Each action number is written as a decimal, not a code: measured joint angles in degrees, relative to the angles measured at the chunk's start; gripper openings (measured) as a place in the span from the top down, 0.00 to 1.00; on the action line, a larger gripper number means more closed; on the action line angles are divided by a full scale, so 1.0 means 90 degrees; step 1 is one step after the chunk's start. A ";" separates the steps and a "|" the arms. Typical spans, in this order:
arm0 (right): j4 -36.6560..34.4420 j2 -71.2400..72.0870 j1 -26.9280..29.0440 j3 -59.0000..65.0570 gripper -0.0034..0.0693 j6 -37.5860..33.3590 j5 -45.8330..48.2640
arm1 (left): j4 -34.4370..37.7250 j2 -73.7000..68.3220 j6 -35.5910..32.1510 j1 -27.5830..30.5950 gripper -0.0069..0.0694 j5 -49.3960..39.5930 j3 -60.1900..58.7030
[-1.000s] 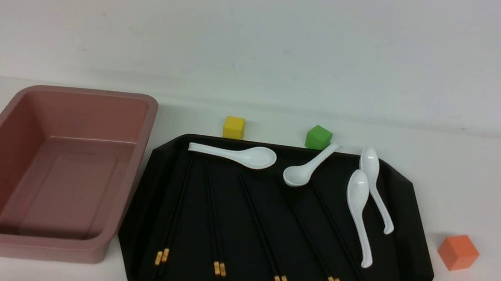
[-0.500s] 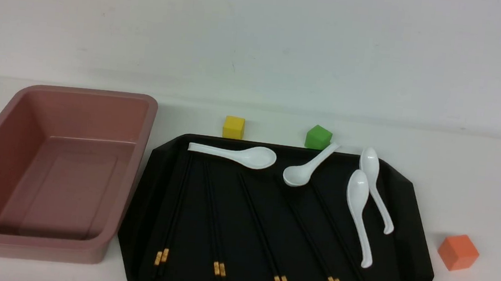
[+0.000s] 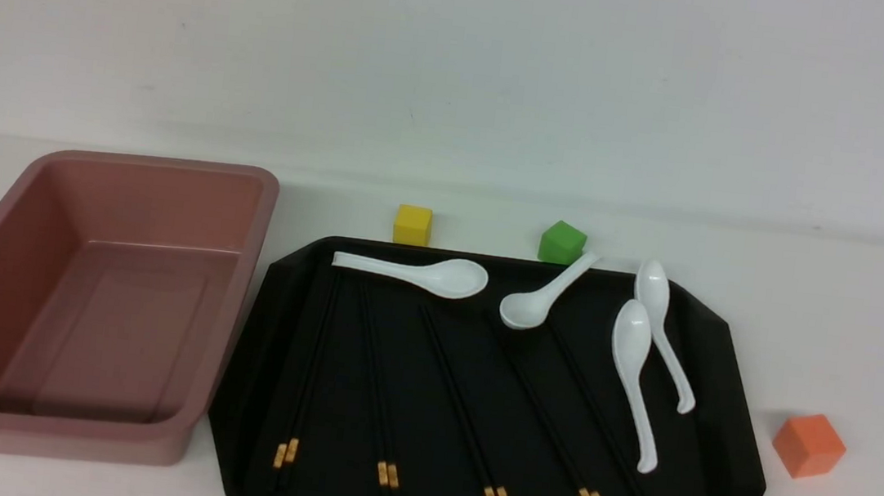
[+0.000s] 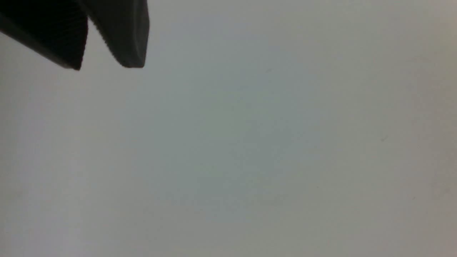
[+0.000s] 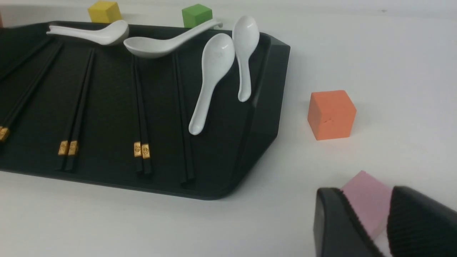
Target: On white tablecloth take chopsticks from black tray and put them in box.
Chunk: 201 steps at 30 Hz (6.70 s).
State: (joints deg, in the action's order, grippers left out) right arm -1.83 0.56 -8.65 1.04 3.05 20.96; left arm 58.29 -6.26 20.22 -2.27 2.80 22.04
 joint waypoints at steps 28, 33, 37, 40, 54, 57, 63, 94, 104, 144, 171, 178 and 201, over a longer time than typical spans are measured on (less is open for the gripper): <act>0.0000 0.0000 0.0000 0.0000 0.62 0.0000 0.0000 | -0.4591 -1.0798 0.0272 -0.3423 0.93 -0.7442 0.6191; 0.0000 0.0000 0.0000 0.0000 0.62 0.0000 0.0000 | -0.6383 -1.1447 0.1253 -0.3833 0.92 -0.7906 0.6813; 0.0000 0.0000 0.0000 0.0000 0.62 0.0000 0.0000 | -0.7236 -1.1596 0.1337 -0.3730 0.92 -0.7961 0.6896; 0.0000 0.0000 0.0000 0.0000 0.62 0.0000 0.0000 | -0.7208 -1.1589 0.1337 -0.3353 0.92 -0.8000 0.6938; 0.0000 0.0000 0.0000 0.0000 0.62 0.0000 0.0000 | -0.6477 -1.2079 0.1448 -0.2783 0.84 -0.7164 0.6938; 0.0000 0.0000 0.0000 0.0000 0.62 0.0000 0.0000 | -0.6713 -1.2209 0.1664 -0.2783 0.77 -0.7084 0.6938; 0.0000 0.0000 0.0000 0.0000 0.62 0.0000 0.0000 | -0.7065 -1.2473 0.1988 -0.2783 0.57 -0.6823 0.6938; 0.0000 0.0000 0.0000 0.0000 0.62 0.0000 0.0000 | -0.6951 -1.2471 0.2033 -0.2783 0.56 -0.6954 0.7383; 0.0000 0.0000 0.0000 0.0000 0.62 0.0000 0.0000 | -0.7101 -1.2709 0.2033 -0.2783 0.57 -0.6970 0.7383; 0.0000 0.0000 0.0000 0.0000 0.62 0.0000 0.0000 | -0.6174 -1.1848 0.1581 -0.2783 0.76 -0.6929 0.7407; 0.0000 0.0000 0.0000 0.0000 0.62 0.0000 0.0003 | -0.6440 -1.1696 -0.2083 0.0772 0.76 -0.7016 0.6992; 0.0000 0.0000 0.0000 0.0000 0.62 0.0000 0.0003 | -0.6615 -1.2114 -0.2110 0.0772 0.75 -0.6906 0.6992; 0.0000 0.0000 0.0000 0.0000 0.62 0.0000 0.0003 | -0.5842 -0.9609 -0.1759 0.0772 0.92 -0.8075 0.7048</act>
State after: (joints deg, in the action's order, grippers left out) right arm -1.83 0.56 -8.65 1.04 3.05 20.98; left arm 5.71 -92.75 4.38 4.68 -69.88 85.47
